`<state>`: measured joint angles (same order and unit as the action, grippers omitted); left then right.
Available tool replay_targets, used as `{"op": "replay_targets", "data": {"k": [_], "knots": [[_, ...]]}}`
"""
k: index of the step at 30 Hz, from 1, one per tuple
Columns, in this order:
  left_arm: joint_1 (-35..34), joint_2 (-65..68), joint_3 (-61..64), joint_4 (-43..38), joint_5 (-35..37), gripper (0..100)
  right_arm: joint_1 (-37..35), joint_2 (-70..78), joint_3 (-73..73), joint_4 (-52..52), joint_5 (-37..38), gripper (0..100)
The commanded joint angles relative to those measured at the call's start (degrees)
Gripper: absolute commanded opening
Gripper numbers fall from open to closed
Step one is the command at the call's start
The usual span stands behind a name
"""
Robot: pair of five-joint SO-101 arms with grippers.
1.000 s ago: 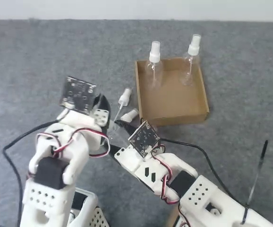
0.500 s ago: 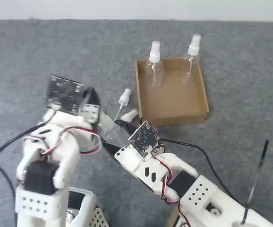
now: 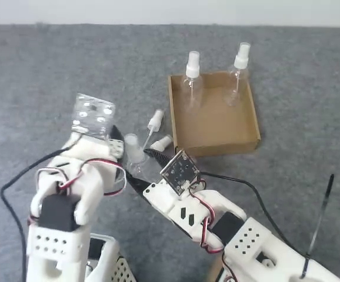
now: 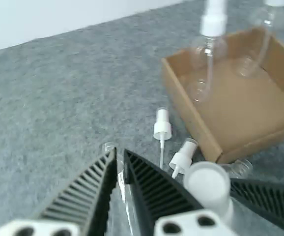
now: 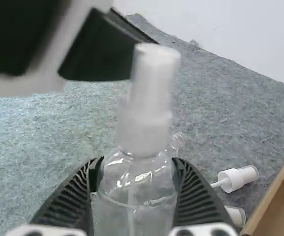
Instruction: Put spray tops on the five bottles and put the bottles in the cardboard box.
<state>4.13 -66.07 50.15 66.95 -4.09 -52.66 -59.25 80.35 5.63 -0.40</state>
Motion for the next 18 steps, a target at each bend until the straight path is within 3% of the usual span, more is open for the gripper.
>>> {"op": "replay_targets", "data": {"k": [1,6,12,18], "knots": [[3.3,0.0,-0.7,-1.5,-0.1,1,0.0,-2.2,-1.0,-1.0,-0.4,0.6],[1.8,-0.2,-1.7,-1.5,-0.4,1,0.0,-2.2,-1.1,0.0,-0.4,0.6],[-4.0,-0.1,-13.8,1.1,-0.1,1,0.0,-2.2,-1.1,0.1,-0.4,0.6],[3.6,3.0,-19.3,2.5,0.0,1,0.0,-2.2,-1.1,0.1,-0.5,0.6]]}}
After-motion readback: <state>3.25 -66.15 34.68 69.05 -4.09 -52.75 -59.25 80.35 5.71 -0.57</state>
